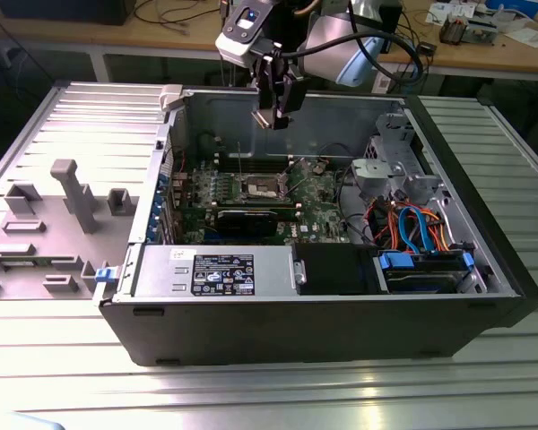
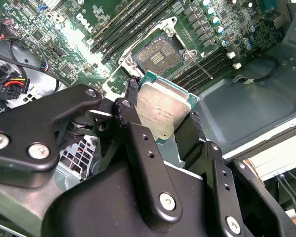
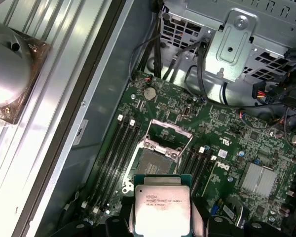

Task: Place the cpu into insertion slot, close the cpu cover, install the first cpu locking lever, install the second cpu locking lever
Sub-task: 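Place the cpu into insertion slot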

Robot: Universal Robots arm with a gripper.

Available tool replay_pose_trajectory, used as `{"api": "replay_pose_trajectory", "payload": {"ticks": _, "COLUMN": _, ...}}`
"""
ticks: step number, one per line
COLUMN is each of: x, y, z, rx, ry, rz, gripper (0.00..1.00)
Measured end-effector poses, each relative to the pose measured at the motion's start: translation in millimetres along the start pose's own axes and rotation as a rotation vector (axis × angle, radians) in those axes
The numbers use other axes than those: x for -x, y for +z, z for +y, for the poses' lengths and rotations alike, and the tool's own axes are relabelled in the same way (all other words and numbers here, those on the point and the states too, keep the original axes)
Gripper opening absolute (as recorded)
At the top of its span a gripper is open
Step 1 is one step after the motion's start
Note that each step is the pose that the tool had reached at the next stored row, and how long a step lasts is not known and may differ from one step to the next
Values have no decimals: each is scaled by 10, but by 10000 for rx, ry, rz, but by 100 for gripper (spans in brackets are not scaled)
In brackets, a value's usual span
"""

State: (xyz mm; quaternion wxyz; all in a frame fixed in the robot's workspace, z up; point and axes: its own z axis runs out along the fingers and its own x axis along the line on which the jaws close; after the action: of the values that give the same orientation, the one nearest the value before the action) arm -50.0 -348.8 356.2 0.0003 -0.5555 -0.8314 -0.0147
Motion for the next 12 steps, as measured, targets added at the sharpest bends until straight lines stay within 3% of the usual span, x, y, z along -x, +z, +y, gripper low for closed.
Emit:
{"api": "replay_pose_trajectory", "payload": {"ticks": 3, "x": 0, "y": 0, "z": 0, "rx": 3, "ry": 146, "rz": -3, "gripper": 55}}
{"api": "replay_pose_trajectory", "payload": {"ticks": 12, "x": 0, "y": 17, "z": 0, "rx": 19, "ry": 1536, "rz": -35, "gripper": 55}}
